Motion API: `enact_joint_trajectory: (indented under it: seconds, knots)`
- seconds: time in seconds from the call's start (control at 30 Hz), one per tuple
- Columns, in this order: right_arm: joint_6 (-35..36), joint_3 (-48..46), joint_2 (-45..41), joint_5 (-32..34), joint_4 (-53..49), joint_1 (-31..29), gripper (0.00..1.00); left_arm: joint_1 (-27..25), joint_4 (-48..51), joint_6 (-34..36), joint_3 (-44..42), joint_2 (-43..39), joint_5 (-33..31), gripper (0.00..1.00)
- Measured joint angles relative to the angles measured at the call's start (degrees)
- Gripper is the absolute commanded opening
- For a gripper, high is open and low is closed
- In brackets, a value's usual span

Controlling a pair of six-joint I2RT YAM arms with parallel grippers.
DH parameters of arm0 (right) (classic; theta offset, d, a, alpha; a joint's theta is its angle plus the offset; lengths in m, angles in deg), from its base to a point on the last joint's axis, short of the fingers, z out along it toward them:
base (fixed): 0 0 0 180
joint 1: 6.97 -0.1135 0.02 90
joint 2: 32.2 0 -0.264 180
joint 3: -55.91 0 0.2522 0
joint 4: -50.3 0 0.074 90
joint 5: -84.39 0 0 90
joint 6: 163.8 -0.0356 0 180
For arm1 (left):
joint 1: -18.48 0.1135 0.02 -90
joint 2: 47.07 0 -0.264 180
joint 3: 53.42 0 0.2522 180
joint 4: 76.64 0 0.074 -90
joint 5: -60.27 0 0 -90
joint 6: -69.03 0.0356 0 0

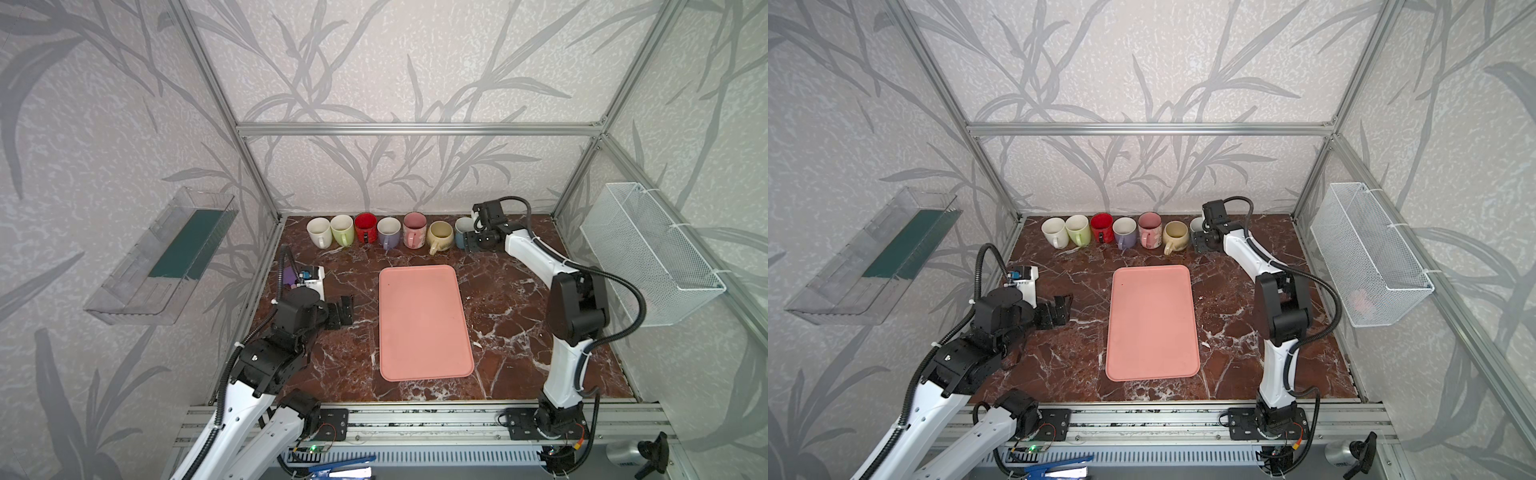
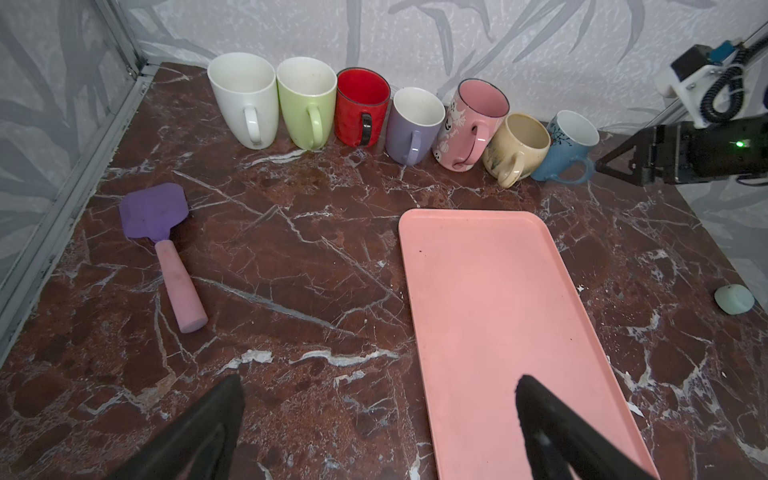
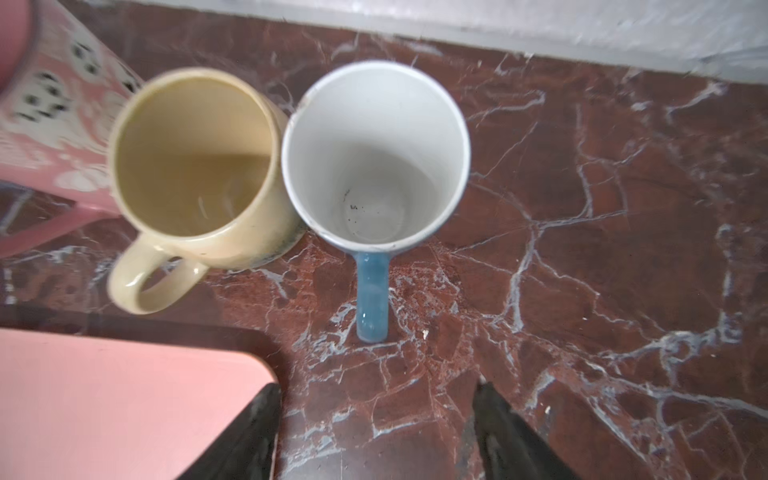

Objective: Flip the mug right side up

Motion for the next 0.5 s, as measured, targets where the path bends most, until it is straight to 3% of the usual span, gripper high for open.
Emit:
enact_joint_trajectory:
  seconds: [0.27, 0.4, 0.5]
  knots:
    - [-0.31, -21.18, -22.14, 1.36, 8.02, 0.04, 0.88, 0.0, -2.49, 2.19, -1.4, -3.48, -4.31, 0.99]
    - [-0.42, -34.49, -32.61, 4.42, 16.2, 0.04, 0.99, -0.02, -2.99, 3.98, -1.4, -2.71, -6.45, 1.0]
    - [0.39, -45.62, -38.49, 6.95, 25.22, 0.04, 0.99, 0.0, -3.08, 4.33, -1.4, 0.11, -9.07, 1.0]
